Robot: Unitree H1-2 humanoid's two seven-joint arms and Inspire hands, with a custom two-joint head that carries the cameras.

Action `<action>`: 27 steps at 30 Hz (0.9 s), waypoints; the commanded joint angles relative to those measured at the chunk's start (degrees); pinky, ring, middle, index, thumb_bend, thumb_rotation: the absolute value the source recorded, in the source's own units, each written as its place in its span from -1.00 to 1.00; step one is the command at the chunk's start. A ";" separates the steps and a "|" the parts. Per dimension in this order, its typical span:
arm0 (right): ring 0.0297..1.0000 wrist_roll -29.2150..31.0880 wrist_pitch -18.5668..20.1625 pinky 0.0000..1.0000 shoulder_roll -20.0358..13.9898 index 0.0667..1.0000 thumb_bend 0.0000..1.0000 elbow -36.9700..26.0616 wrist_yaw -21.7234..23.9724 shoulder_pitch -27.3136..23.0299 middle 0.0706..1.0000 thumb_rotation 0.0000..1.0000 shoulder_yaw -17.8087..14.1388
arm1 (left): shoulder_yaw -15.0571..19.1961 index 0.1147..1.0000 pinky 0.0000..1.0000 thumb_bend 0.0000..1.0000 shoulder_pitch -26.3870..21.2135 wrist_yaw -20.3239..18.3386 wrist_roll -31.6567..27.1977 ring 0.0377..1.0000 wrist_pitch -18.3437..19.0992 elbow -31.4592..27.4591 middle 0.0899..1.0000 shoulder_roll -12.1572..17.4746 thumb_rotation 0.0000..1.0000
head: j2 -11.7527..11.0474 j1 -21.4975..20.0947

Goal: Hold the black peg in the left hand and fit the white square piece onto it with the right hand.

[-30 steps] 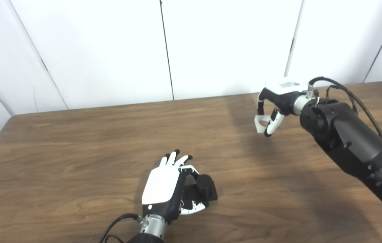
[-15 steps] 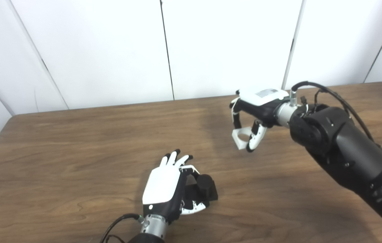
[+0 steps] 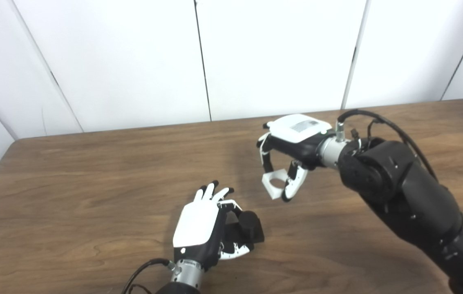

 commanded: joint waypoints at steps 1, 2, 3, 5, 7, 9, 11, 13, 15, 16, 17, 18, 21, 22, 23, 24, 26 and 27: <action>1.00 -1.68 -0.92 1.00 0.52 -0.10 0.05 -2.82 0.34 -2.42 0.74 -0.72 -1.18 | 0.31 -0.15 1.00 0.05 0.09 -0.45 1.86 1.00 1.64 1.62 0.77 0.80 -0.85 | 0.04 -0.07; 1.00 -1.61 -1.16 1.00 0.90 -0.10 0.05 -3.02 0.47 -2.32 0.74 -0.72 -1.18 | 0.29 -0.15 1.00 0.05 0.11 -0.19 1.83 1.00 1.47 1.66 0.77 0.83 -0.85 | 0.04 -0.07; 1.00 -1.58 -1.37 1.00 1.28 -0.10 0.05 -3.28 0.54 -2.17 0.73 -0.73 -1.16 | 0.25 -0.15 1.00 0.05 0.11 -0.09 1.85 1.00 1.39 1.63 0.76 0.82 -0.85 | 0.30 0.06; 1.00 -1.57 -1.60 1.00 1.95 -0.10 0.05 -3.78 0.79 -1.96 0.72 -0.73 -1.03 | 0.19 -0.15 1.00 0.05 0.09 0.05 1.87 1.00 1.27 1.60 0.76 0.84 -0.85 | 0.43 0.21; 1.00 -1.68 -1.66 1.00 2.53 -0.10 0.05 -4.37 1.28 -1.83 0.72 -0.73 -0.85 | 0.12 -0.15 1.00 0.05 0.06 0.14 1.92 1.00 1.15 1.65 0.76 0.93 -0.85 | 0.52 0.25; 1.00 -1.79 -1.80 1.00 3.01 -0.10 0.05 -4.90 1.94 -1.76 0.72 -0.73 -0.81 | 0.08 -0.15 1.00 0.05 0.05 0.13 2.01 1.00 1.20 1.65 0.76 0.92 -0.85 | 0.56 0.32; 1.00 -1.64 -2.17 1.00 3.38 -0.10 0.05 -5.35 2.60 -1.73 0.73 -0.73 -0.84 | 0.11 -0.15 1.00 0.05 0.04 -0.11 2.00 1.00 1.41 1.56 0.76 0.84 -0.85 | 0.59 0.34; 1.00 -1.64 -2.41 1.00 3.89 -0.10 0.05 -5.56 3.08 -1.59 0.74 -0.72 -0.96 | 0.14 -0.15 1.00 0.05 0.05 -0.46 2.01 1.00 1.65 1.43 0.77 0.73 -0.85 | 0.83 0.34; 1.00 -1.63 -2.29 1.00 4.39 -0.10 0.05 -5.78 3.45 -1.39 0.75 -0.72 -1.20 | 0.12 -0.15 1.00 0.05 0.06 -0.58 2.08 1.00 1.77 1.34 0.77 0.62 -0.85 | 0.85 0.52; 1.00 -1.60 -2.16 1.00 4.60 -0.10 0.05 -5.89 3.62 -1.31 0.76 -0.72 -1.30 | 0.11 -0.15 1.00 0.05 0.05 -0.59 2.13 1.00 1.80 1.33 0.77 0.58 -0.85 | 0.85 0.52; 1.00 -1.50 -2.22 1.00 4.85 -0.10 0.05 -6.04 3.57 -1.14 0.77 -0.72 -1.37 | 0.05 -0.15 1.00 0.05 0.01 -0.61 2.23 1.00 1.79 1.36 0.77 0.59 -0.85 | 1.04 0.61; 1.00 -1.46 -2.33 1.00 5.05 -0.10 0.05 -6.14 3.55 -1.01 0.78 -0.72 -1.46 | 0.03 -0.15 1.00 0.05 -0.01 -0.64 2.30 1.00 1.78 1.40 0.77 0.61 -0.85 | 1.04 0.61; 1.00 -1.70 -2.43 1.00 5.72 -0.10 0.05 -6.68 3.79 -0.65 0.81 -0.72 -1.62 | 0.07 -0.15 1.00 0.05 -0.03 -0.76 2.25 1.00 1.84 1.39 0.77 0.49 -0.85 | 1.16 0.72; 1.00 -1.77 -2.43 1.00 5.93 -0.10 0.05 -6.80 3.87 -0.55 0.81 -0.72 -1.69 | 0.08 -0.15 1.00 0.05 -0.05 -0.79 2.25 1.00 1.89 1.38 0.77 0.45 -0.85 | 1.16 0.72; 1.00 -1.84 -2.52 1.00 6.13 -0.10 0.05 -6.89 4.03 -0.51 0.81 -0.72 -1.71 | 0.11 -0.15 1.00 0.05 -0.10 -0.96 2.29 1.00 2.02 1.28 0.77 0.38 -0.85 | 1.67 0.93; 1.00 -1.91 -2.61 1.00 6.27 -0.10 0.05 -6.94 4.17 -0.49 0.82 -0.72 -1.76 | 0.13 -0.15 1.00 0.05 -0.14 -1.07 2.31 1.00 2.10 1.21 0.77 0.34 -0.85 | 1.67 0.93; 1.00 -1.97 -2.85 1.00 6.52 -0.10 0.05 -6.94 4.36 -0.40 0.82 -0.72 -1.78 | 0.15 -0.15 1.00 0.05 -0.21 -1.37 2.38 1.00 2.24 1.09 0.77 0.32 -0.85 | 1.66 0.82; 1.00 -1.89 -2.99 1.00 6.56 -0.10 0.05 -6.91 4.41 -0.35 0.82 -0.72 -1.79 | 0.15 -0.15 1.00 0.05 -0.25 -1.28 2.35 1.00 2.18 1.10 0.77 0.30 -0.85 | 1.70 0.74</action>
